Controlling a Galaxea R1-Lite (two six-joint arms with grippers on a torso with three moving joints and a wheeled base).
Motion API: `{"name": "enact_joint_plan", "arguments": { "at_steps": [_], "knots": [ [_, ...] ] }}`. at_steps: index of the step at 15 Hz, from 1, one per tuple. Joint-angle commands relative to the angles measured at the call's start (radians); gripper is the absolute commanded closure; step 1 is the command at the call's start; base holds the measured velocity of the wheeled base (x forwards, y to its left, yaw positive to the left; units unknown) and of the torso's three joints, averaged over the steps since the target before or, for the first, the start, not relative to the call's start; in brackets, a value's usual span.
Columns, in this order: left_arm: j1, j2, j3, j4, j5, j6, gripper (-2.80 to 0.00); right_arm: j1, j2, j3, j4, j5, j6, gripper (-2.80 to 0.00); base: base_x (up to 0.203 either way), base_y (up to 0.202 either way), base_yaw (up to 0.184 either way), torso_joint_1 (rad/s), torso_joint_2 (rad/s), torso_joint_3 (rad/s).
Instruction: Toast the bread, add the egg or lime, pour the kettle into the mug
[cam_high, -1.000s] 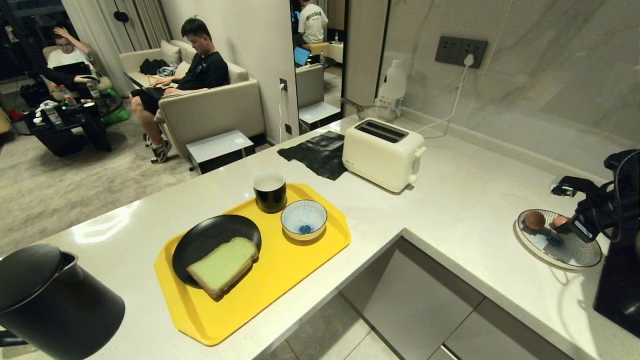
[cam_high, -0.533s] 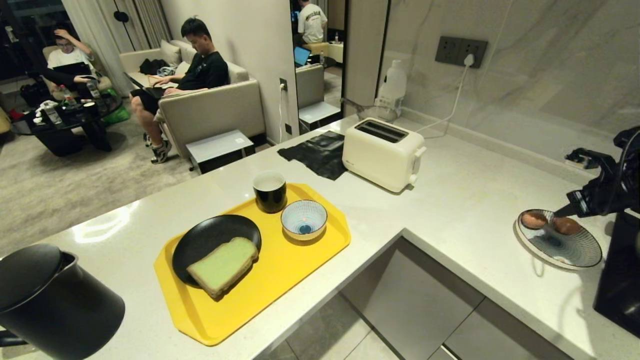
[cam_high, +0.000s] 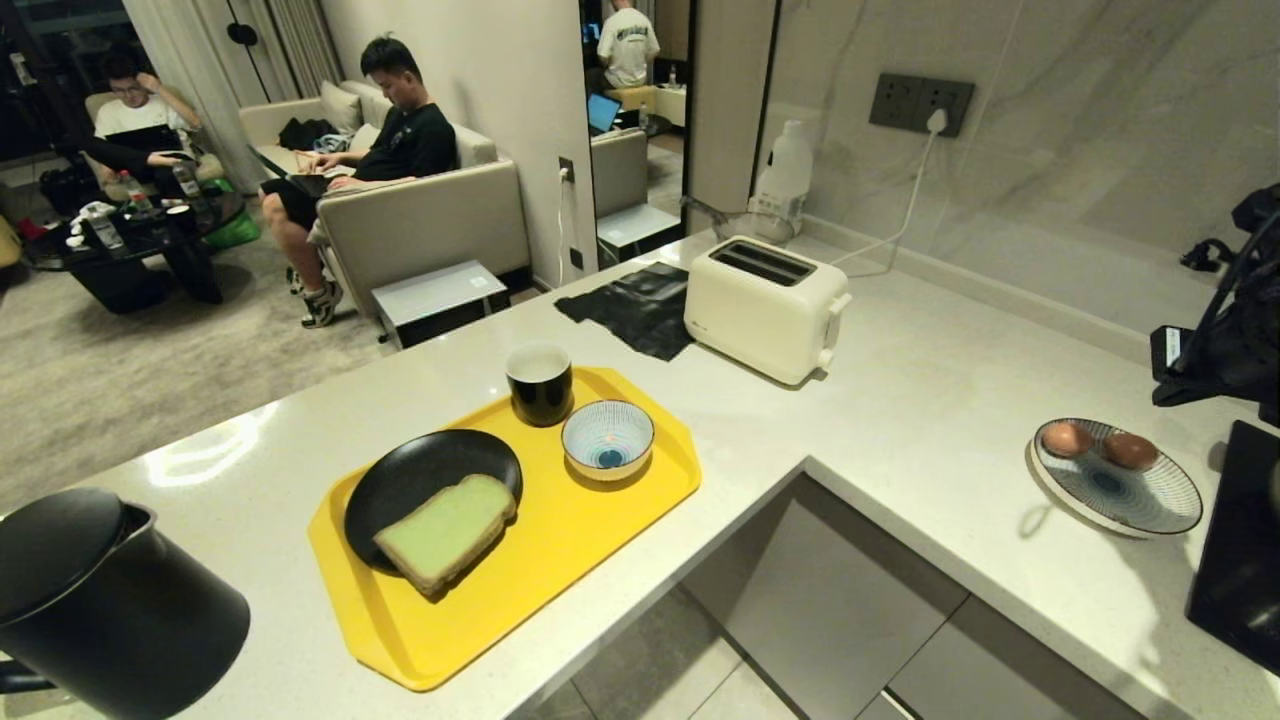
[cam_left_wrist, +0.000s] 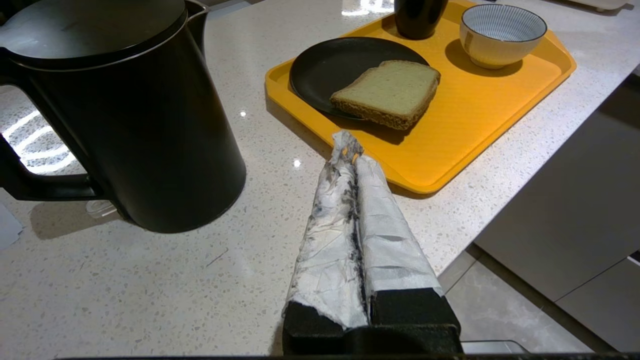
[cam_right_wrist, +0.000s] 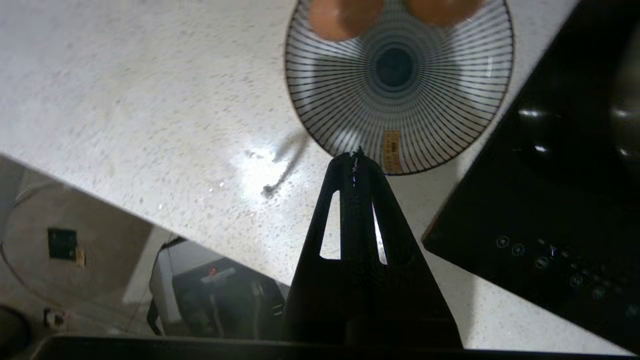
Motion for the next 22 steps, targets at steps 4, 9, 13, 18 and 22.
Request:
{"name": "enact_joint_plan", "arguments": {
  "at_steps": [4,9,13,18,22],
  "knots": [
    [0.000,-0.003,0.000,0.000,0.000,0.000,0.00,0.016,0.002,0.161,-0.019,-0.142,0.099,0.00,0.000,0.000,0.000,0.000,0.00,0.000],
    [0.000,-0.003,0.000,0.000,0.000,0.000,0.00,0.032,-0.023,0.209,-0.087,-0.102,0.215,-2.80,0.000,0.000,0.000,0.000,0.00,0.000],
    [0.000,-0.003,0.000,0.000,0.000,0.000,0.00,0.037,0.049,0.111,-0.089,-0.057,0.327,-2.80,0.000,0.000,0.000,0.000,0.00,0.000],
    [0.000,-0.003,-0.001,0.000,0.000,0.000,0.00,0.098,0.191,0.008,-0.091,-0.170,0.563,-2.80,0.000,0.000,0.000,0.000,0.00,0.000],
    [0.000,-0.003,0.000,0.000,0.000,0.000,0.00,0.113,0.246,-0.051,-0.093,-0.242,0.619,-2.80,0.000,0.000,0.000,0.000,0.00,0.000]
  ]
}}
